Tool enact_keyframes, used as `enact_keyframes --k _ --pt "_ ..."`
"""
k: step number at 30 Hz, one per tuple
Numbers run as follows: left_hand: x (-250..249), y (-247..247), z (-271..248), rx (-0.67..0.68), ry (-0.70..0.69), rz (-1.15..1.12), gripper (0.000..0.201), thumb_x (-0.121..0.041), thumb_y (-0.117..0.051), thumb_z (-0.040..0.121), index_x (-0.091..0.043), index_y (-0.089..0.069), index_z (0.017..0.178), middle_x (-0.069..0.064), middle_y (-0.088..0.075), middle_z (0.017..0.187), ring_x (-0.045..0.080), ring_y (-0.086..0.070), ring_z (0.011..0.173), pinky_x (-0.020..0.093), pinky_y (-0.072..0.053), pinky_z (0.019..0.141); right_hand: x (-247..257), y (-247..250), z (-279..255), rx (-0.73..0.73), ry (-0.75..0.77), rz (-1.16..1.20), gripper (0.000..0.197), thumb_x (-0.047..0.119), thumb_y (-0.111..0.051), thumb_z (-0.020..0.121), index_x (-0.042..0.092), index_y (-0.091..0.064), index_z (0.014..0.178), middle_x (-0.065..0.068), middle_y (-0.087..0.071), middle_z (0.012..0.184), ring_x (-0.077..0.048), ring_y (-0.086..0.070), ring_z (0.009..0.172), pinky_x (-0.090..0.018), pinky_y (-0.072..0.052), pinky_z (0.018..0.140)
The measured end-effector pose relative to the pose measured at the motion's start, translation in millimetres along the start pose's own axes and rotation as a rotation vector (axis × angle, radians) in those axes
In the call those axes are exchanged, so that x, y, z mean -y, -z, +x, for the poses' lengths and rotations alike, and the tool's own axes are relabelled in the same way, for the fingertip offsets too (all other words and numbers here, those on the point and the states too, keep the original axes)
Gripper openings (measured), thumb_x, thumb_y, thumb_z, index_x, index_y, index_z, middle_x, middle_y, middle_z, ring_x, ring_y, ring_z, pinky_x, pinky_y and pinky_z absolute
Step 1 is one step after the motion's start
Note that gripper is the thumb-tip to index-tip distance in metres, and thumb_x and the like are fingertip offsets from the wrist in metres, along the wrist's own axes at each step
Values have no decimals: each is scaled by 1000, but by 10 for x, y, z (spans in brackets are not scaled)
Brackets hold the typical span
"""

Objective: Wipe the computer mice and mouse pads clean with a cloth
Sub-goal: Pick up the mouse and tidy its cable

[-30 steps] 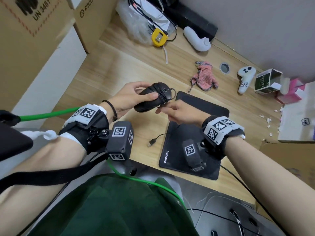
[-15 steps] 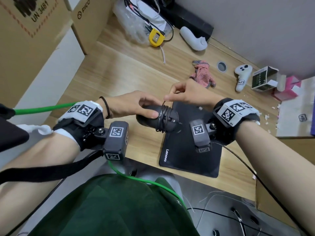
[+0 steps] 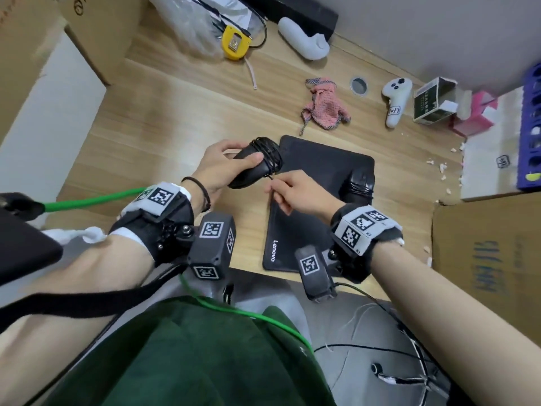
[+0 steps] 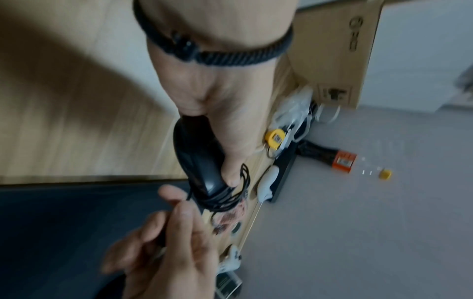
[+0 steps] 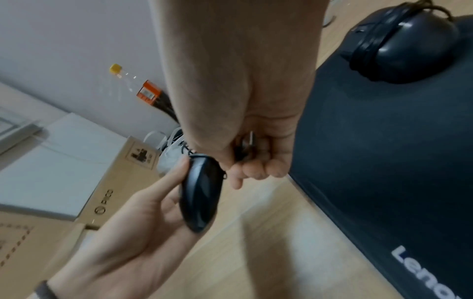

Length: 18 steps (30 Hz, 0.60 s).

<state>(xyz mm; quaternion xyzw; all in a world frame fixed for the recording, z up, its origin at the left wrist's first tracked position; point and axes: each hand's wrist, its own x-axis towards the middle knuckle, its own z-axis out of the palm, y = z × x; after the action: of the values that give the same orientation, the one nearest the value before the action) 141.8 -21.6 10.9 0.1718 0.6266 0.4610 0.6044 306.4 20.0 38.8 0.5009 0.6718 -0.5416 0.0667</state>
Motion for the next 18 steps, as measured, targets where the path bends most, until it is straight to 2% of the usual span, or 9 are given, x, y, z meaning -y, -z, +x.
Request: enact_keyframes --k 3,6,8,10,14,16,18 --pt "117 -242 45 -29 -61 130 38 -21 -79 76 -25 -56 107 4 -65 94 14 -61 79 23 -50 67 -103 -2 -84 -82 -145 276 27 10 -35 101 6 -57 85 -7 -55 67 -16 -52 51 -22 -49 46" --pt "223 -464 105 14 -83 256 38 -28 -82 69 -34 -57 97 10 -66 104 19 -62 88 33 -52 78 -242 56 -177 -136 -256 442 22 9 -33 101 2 -54 97 -10 -57 76 -17 -53 57 -22 -52 50" --pt "294 -614 141 41 -72 320 40 -30 -84 66 -35 -57 95 7 -65 101 20 -63 91 35 -52 83 -359 110 -245 -149 -310 541 21 8 -32 99 2 -52 100 -9 -59 80 -17 -53 60 -23 -51 53" --pt "360 -778 169 54 -80 363 41 -29 -83 68 -29 -57 99 -2 -61 92 16 -60 90 30 -50 82 -498 177 -303 -143 -346 629 22 3 -30 96 -1 -50 103 -12 -62 90 -18 -55 64 -25 -51 57" --pt "466 -1062 206 59 -115 423 38 -33 -81 72 -27 -54 99 -11 -57 91 10 -54 89 28 -44 72 -785 372 -471 -135 -305 674 35 3 -34 97 -8 -48 127 -17 -64 111 -23 -64 84 -23 -56 70" --pt "515 -1167 227 34 -133 438 38 -32 -80 73 -27 -53 100 -12 -56 93 7 -53 90 26 -46 78 -887 503 -570 -111 -235 645 38 3 -39 99 -6 -42 135 -18 -64 116 -26 -66 98 -27 -55 82" --pt "561 -1284 247 1 -130 424 39 -32 -79 74 -25 -51 101 -10 -55 97 6 -52 91 23 -46 82 -970 642 -607 -125 -173 600 38 6 -50 97 -9 -45 132 -21 -64 118 -25 -66 103 -31 -55 89"
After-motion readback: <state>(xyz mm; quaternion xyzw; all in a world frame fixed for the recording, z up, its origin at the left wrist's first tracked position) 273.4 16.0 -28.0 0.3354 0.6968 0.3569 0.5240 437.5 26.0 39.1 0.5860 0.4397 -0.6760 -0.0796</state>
